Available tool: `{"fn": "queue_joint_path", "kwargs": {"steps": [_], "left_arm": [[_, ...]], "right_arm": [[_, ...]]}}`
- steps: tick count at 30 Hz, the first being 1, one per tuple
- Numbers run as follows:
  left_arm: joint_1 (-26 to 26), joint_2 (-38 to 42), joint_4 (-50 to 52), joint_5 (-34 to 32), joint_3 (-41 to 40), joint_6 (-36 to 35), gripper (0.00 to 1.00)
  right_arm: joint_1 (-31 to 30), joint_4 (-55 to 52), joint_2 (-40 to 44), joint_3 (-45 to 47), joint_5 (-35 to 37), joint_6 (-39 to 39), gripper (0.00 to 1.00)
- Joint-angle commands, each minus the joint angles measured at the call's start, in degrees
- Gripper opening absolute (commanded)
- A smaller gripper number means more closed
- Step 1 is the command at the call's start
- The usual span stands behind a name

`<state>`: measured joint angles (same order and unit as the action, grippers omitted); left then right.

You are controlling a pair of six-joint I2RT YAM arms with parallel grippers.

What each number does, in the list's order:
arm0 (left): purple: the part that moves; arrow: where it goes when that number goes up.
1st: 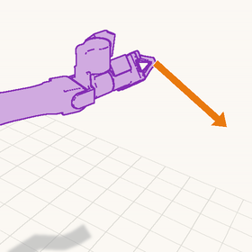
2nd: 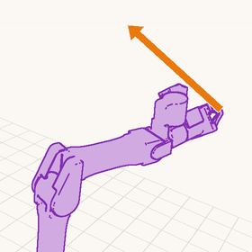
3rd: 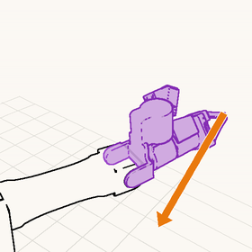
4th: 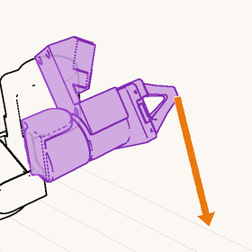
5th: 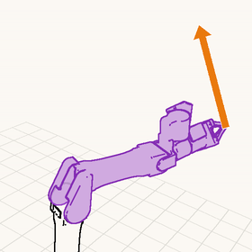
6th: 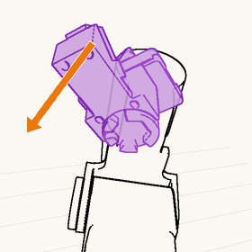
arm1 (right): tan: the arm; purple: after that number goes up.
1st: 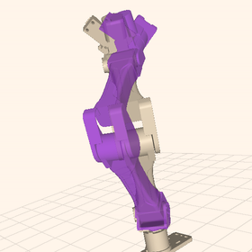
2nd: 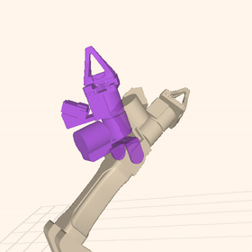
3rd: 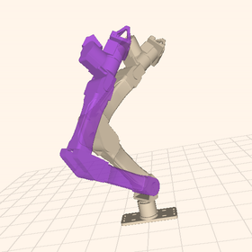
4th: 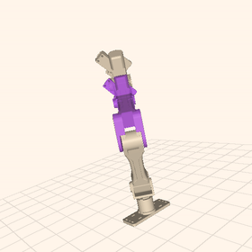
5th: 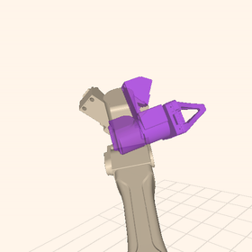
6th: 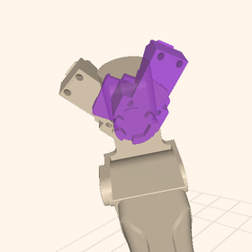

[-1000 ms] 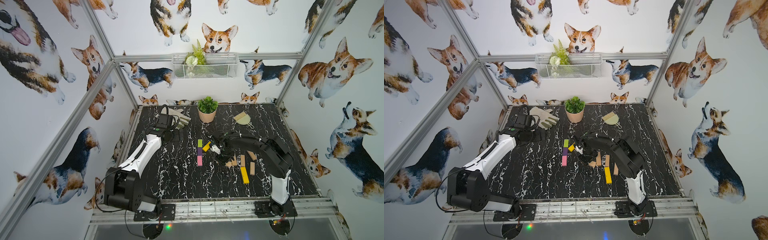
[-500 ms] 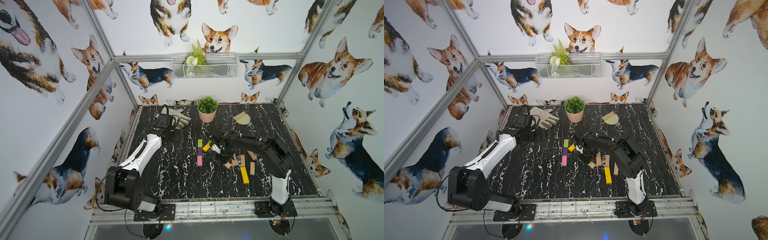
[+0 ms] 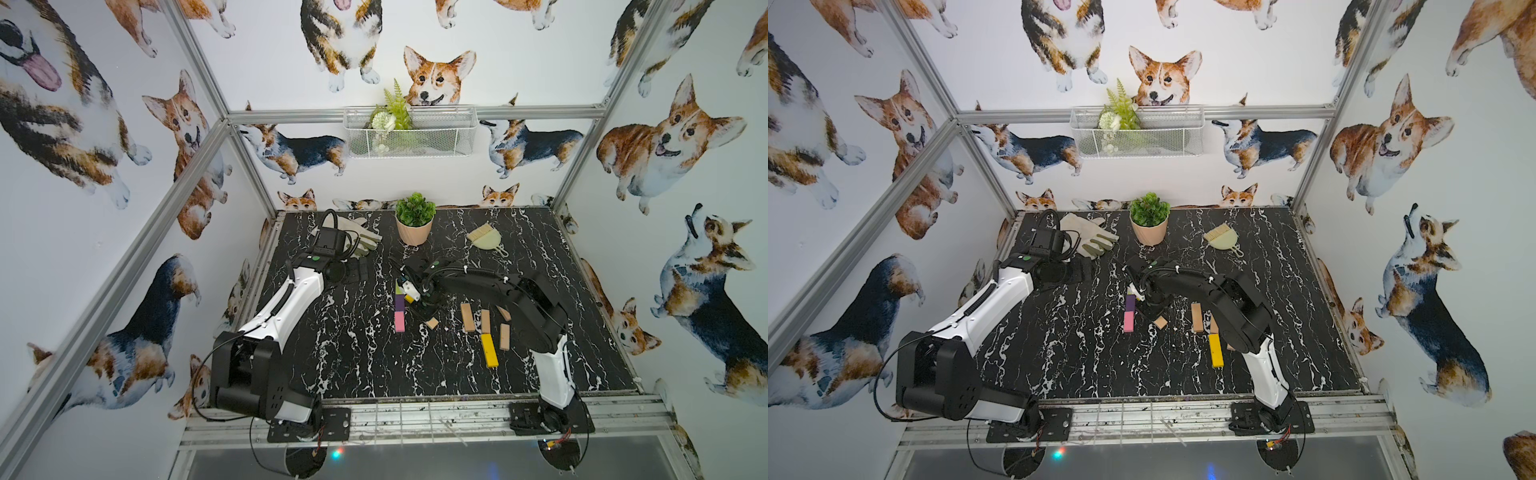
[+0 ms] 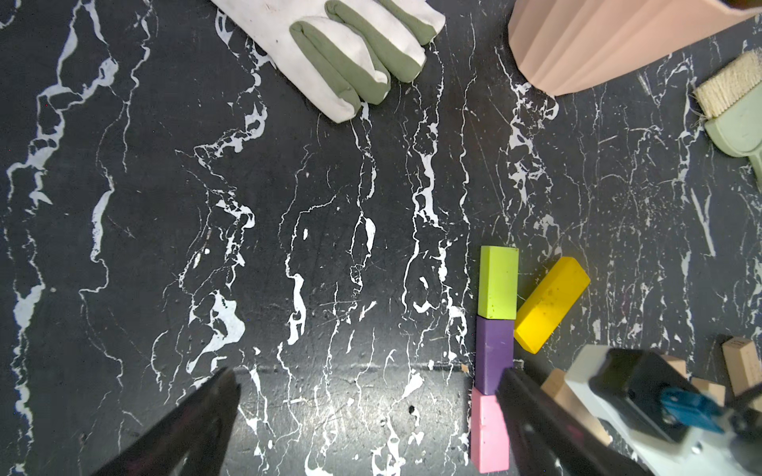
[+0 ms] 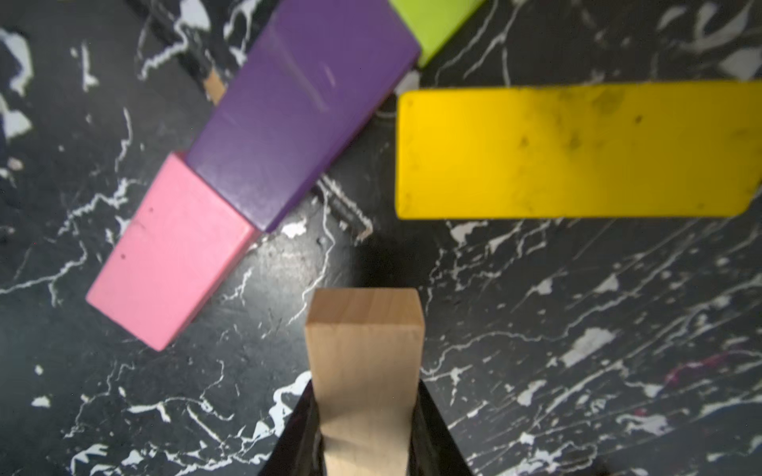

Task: Assemble the letter k with building blocks
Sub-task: Assemble the building block at the center of the board.

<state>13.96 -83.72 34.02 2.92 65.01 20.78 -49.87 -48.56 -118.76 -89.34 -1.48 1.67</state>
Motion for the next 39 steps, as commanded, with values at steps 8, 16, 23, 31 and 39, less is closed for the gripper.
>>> {"fn": "queue_joint_path", "kwargs": {"steps": [8, 16, 23, 31, 39], "left_arm": [[-0.1, -0.2, -0.5, 0.3, 0.4, 0.6, 1.00], [-0.1, -0.4, -0.5, 0.3, 0.5, 0.7, 1.00], [-0.1, -0.4, -0.4, 0.2, 0.5, 0.7, 1.00], [-0.1, -0.4, -0.4, 0.1, 0.6, 0.7, 1.00], [-0.1, -0.5, -0.4, 0.1, 0.6, 0.6, 1.00]], "right_arm": [[-0.1, -3.9, -4.6, -5.8, 0.6, -1.8, 0.23], [-0.2, -4.3, -5.4, -6.1, 0.1, -2.1, 0.27], [-0.4, -5.9, -7.1, -8.1, 0.9, -3.0, 0.32], [-0.5, -6.6, -7.9, -9.8, 0.7, -3.1, 0.32], [-1.0, -6.4, -7.8, -10.1, 0.1, -3.3, 0.32]]}}
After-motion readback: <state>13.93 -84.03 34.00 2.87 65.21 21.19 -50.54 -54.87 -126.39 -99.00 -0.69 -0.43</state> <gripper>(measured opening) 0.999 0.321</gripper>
